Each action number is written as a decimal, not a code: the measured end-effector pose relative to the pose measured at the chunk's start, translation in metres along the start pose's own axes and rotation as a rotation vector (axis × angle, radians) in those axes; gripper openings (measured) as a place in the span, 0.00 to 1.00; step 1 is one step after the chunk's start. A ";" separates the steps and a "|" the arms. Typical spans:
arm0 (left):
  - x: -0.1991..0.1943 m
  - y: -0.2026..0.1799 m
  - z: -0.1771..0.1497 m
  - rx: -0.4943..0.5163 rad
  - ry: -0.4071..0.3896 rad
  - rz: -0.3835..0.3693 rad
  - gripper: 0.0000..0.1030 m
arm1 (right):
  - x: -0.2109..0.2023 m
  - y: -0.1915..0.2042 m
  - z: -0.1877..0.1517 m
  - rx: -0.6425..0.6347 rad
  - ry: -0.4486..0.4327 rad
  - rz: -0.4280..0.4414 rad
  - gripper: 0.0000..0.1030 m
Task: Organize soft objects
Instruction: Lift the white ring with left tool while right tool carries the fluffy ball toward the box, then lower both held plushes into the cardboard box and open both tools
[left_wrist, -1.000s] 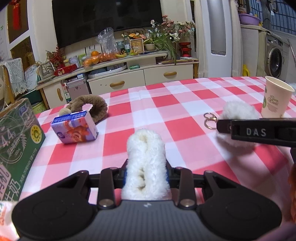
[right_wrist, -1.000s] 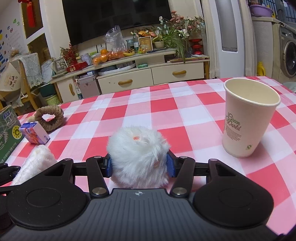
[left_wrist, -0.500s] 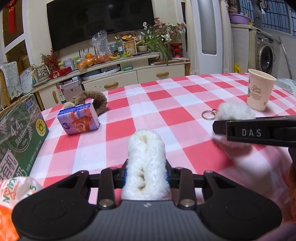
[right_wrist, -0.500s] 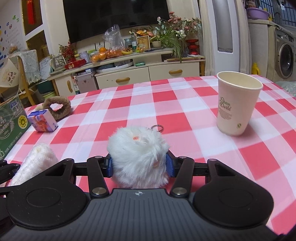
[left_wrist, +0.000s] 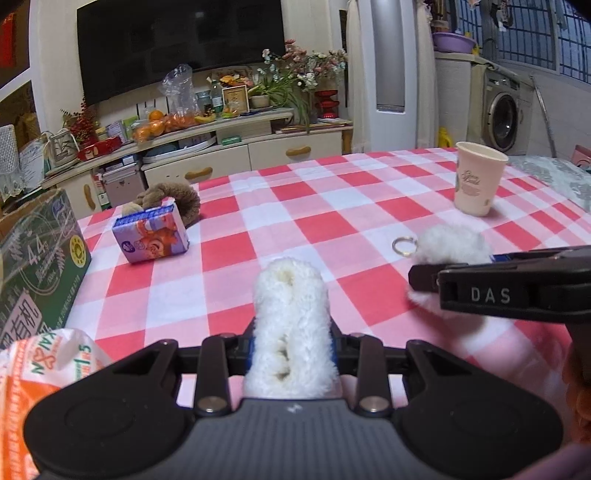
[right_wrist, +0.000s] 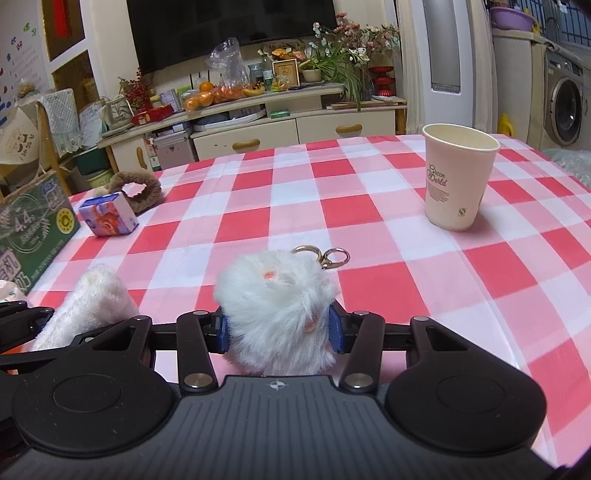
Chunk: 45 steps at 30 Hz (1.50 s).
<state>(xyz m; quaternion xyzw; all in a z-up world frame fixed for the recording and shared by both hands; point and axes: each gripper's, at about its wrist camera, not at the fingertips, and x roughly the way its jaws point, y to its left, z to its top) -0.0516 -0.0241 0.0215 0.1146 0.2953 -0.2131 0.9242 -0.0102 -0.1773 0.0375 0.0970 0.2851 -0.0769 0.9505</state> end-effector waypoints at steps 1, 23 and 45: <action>-0.003 0.001 0.001 0.000 -0.002 -0.004 0.30 | -0.003 0.000 -0.001 0.006 0.000 0.002 0.58; -0.083 0.059 0.060 -0.037 -0.066 -0.030 0.31 | -0.073 0.012 0.011 0.030 -0.031 0.048 0.58; -0.116 0.159 0.076 -0.167 -0.167 0.105 0.32 | -0.120 0.119 0.064 -0.147 -0.132 0.195 0.58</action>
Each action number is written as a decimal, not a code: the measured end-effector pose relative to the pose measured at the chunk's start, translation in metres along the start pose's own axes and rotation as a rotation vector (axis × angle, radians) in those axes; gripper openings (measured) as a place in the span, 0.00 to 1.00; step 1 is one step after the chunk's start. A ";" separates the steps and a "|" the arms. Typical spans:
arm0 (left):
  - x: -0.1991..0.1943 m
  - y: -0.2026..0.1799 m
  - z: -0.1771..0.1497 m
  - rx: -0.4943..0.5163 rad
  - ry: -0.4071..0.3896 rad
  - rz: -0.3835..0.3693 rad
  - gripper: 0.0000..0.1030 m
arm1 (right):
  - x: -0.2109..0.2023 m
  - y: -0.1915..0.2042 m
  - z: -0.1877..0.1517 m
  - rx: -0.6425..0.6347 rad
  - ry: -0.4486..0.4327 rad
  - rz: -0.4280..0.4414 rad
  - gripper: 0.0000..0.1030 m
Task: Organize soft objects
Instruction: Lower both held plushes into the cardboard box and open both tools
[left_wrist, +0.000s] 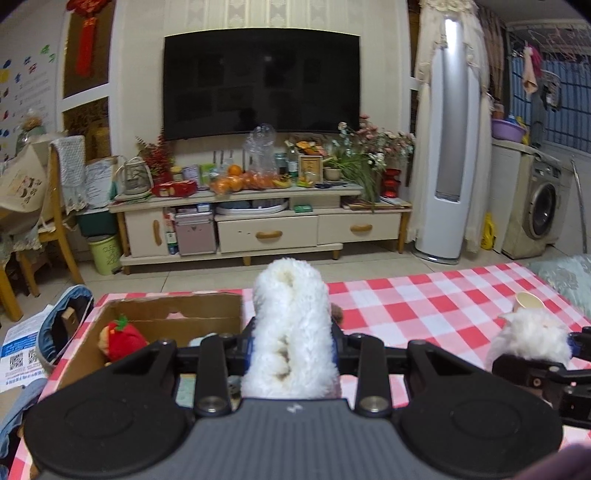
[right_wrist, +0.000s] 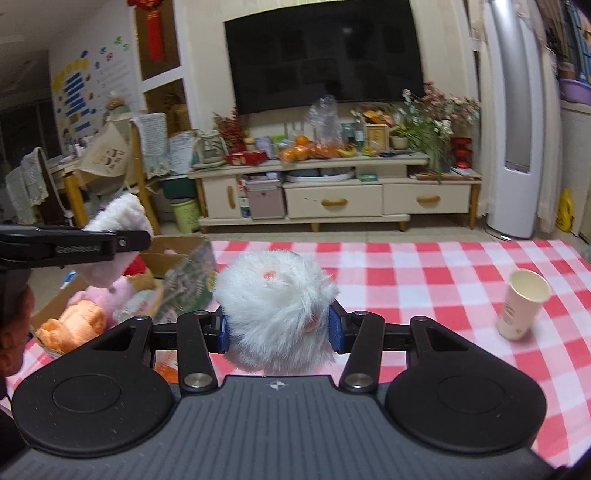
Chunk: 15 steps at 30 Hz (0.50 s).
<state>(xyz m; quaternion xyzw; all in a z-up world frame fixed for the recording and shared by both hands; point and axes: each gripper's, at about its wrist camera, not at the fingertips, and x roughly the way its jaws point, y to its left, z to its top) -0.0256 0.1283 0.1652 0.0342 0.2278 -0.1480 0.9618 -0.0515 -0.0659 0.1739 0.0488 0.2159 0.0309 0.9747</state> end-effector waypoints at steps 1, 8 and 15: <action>0.001 0.004 0.001 -0.008 0.001 0.005 0.32 | 0.001 0.005 0.003 -0.005 -0.002 0.010 0.58; 0.007 0.027 0.004 -0.057 0.004 0.035 0.32 | 0.011 0.042 0.023 -0.047 -0.018 0.074 0.58; 0.017 0.051 0.004 -0.101 0.024 0.070 0.32 | 0.028 0.077 0.044 -0.086 -0.026 0.146 0.58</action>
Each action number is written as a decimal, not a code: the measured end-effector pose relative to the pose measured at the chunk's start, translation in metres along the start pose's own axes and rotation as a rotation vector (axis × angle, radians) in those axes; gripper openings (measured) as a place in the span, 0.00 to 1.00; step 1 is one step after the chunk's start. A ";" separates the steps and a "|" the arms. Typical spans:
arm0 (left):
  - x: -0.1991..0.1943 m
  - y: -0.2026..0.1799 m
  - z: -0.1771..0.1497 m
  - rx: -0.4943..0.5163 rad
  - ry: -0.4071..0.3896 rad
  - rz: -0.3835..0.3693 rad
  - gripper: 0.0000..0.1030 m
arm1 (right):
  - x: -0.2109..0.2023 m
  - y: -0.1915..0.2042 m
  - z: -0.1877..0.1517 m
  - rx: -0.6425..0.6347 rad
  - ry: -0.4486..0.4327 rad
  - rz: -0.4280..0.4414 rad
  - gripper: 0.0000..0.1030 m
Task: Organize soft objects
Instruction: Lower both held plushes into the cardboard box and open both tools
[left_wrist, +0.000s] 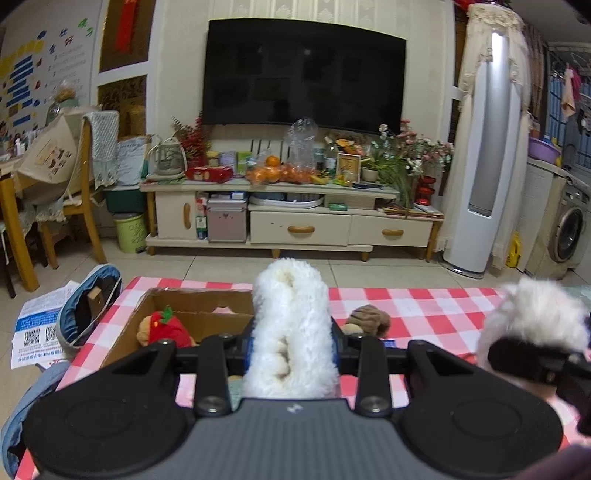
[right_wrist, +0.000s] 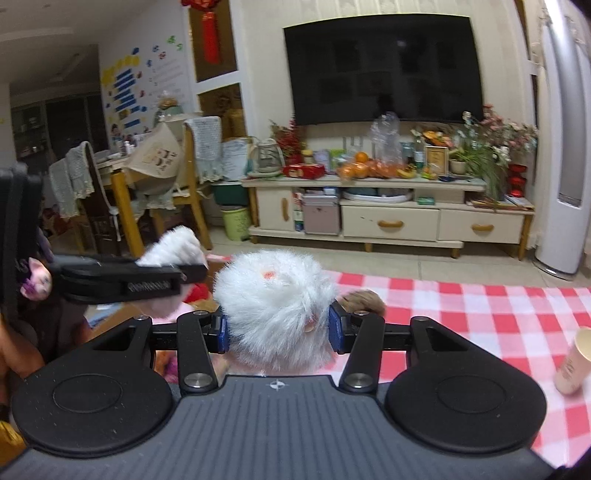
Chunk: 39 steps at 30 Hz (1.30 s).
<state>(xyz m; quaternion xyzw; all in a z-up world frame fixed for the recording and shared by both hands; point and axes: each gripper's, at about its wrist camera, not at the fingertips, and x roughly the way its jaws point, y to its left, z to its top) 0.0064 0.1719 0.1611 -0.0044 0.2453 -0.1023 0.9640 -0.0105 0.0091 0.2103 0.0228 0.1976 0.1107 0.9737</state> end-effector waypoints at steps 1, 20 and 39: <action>0.003 0.003 0.000 -0.004 0.004 0.009 0.32 | 0.005 0.002 0.004 -0.003 -0.001 0.011 0.58; 0.065 0.055 -0.006 -0.089 0.124 0.104 0.32 | 0.095 0.047 0.053 0.008 0.030 0.162 0.59; 0.081 0.063 -0.011 -0.100 0.189 0.165 0.71 | 0.155 0.055 0.034 0.098 0.172 0.203 0.92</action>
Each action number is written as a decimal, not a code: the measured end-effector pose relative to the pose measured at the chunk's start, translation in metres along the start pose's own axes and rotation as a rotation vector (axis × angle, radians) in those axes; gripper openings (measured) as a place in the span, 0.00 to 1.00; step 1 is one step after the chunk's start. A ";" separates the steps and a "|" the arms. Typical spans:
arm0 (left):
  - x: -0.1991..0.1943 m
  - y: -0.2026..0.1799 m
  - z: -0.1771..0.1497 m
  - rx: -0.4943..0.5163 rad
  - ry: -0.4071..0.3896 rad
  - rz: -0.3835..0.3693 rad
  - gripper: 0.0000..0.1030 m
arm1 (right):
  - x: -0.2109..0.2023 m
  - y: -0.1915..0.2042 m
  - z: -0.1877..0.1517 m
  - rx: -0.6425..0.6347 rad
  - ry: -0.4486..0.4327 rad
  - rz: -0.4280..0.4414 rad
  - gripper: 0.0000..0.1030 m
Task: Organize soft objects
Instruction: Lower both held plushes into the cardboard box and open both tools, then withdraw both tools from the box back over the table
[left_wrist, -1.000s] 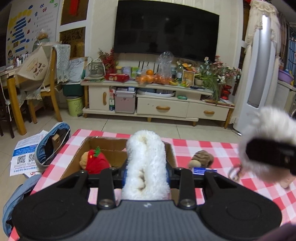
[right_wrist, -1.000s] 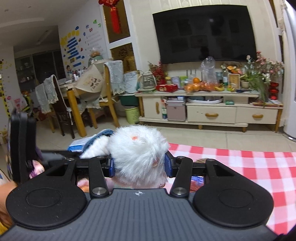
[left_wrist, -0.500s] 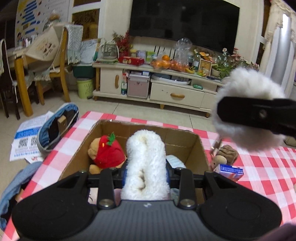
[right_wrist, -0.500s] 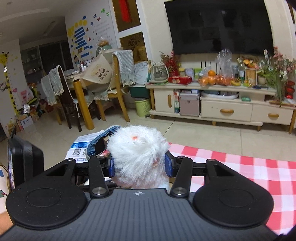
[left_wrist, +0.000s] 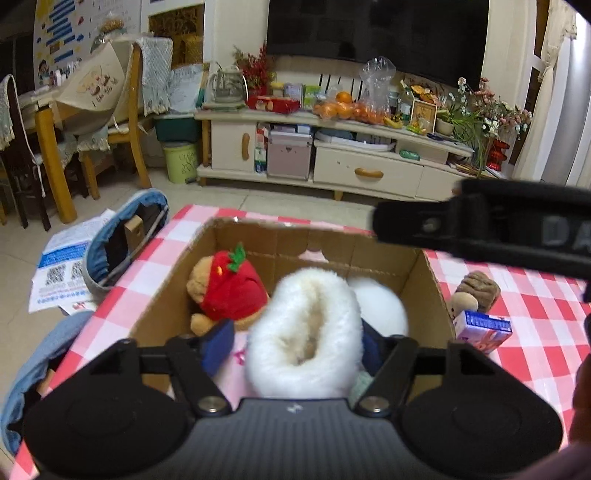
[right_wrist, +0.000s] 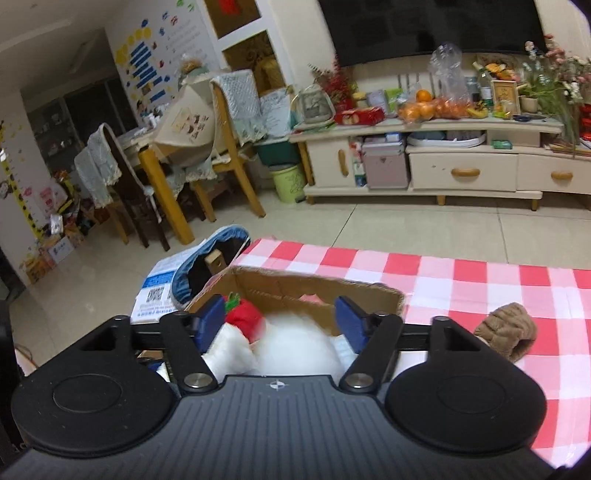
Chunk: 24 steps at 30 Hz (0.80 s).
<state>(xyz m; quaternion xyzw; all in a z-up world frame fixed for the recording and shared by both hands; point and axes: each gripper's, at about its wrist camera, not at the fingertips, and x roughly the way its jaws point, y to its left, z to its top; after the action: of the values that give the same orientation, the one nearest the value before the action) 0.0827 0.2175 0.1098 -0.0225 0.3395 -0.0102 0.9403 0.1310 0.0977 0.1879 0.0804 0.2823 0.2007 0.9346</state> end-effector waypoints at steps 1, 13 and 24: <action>-0.004 0.000 0.002 0.002 -0.011 0.006 0.76 | -0.002 0.001 0.001 0.007 -0.010 -0.004 0.96; -0.032 -0.016 0.007 0.022 -0.117 0.007 0.91 | -0.086 -0.013 -0.001 0.001 -0.177 -0.171 0.97; -0.037 -0.048 -0.003 0.088 -0.137 -0.033 0.92 | -0.128 -0.049 -0.034 0.013 -0.179 -0.272 0.97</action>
<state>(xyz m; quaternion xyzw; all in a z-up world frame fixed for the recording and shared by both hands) 0.0525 0.1710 0.1334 0.0126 0.2733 -0.0388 0.9611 0.0304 0.0008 0.2106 0.0651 0.2073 0.0624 0.9741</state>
